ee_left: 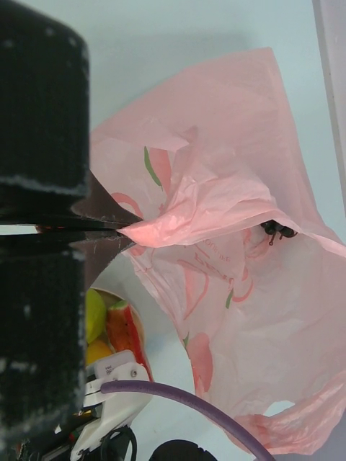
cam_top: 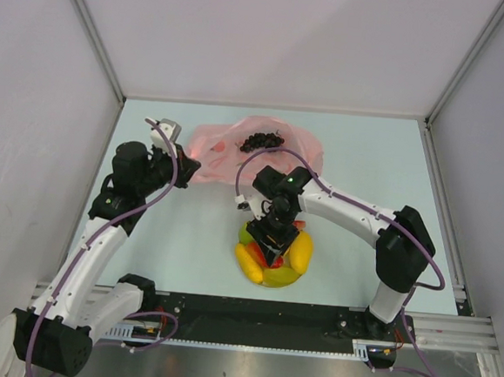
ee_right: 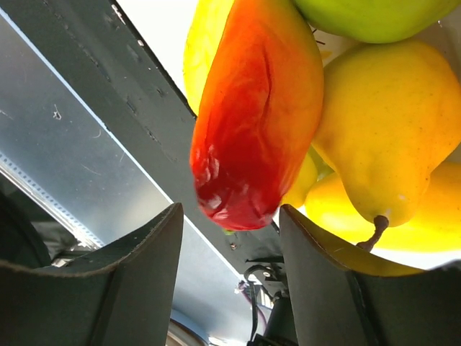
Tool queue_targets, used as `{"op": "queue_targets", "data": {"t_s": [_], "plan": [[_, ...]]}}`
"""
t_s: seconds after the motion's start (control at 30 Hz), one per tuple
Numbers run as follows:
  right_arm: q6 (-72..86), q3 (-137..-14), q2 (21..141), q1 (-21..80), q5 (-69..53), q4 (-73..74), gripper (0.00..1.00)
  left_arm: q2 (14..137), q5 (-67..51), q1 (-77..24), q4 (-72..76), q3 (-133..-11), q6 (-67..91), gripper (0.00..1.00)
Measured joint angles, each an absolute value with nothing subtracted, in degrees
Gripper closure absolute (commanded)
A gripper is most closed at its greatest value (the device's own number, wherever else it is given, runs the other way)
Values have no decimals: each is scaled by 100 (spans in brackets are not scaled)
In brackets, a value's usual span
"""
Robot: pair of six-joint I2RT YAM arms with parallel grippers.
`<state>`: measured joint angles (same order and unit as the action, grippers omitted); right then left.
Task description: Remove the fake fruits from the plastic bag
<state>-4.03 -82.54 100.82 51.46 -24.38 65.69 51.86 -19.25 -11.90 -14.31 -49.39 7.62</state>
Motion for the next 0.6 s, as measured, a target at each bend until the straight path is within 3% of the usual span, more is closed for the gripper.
{"op": "queue_targets", "data": {"t_s": [0.23, 0.6], "plan": [[-543, -8254, 9887, 5253, -2349, 6665, 38, 5245, -1988, -1190, -1428, -4939, 768, 100], [-1256, -8774, 8866, 5151, -1291, 6807, 48, 5662, -2134, -1188, -1579, -5166, 762, 100]]}}
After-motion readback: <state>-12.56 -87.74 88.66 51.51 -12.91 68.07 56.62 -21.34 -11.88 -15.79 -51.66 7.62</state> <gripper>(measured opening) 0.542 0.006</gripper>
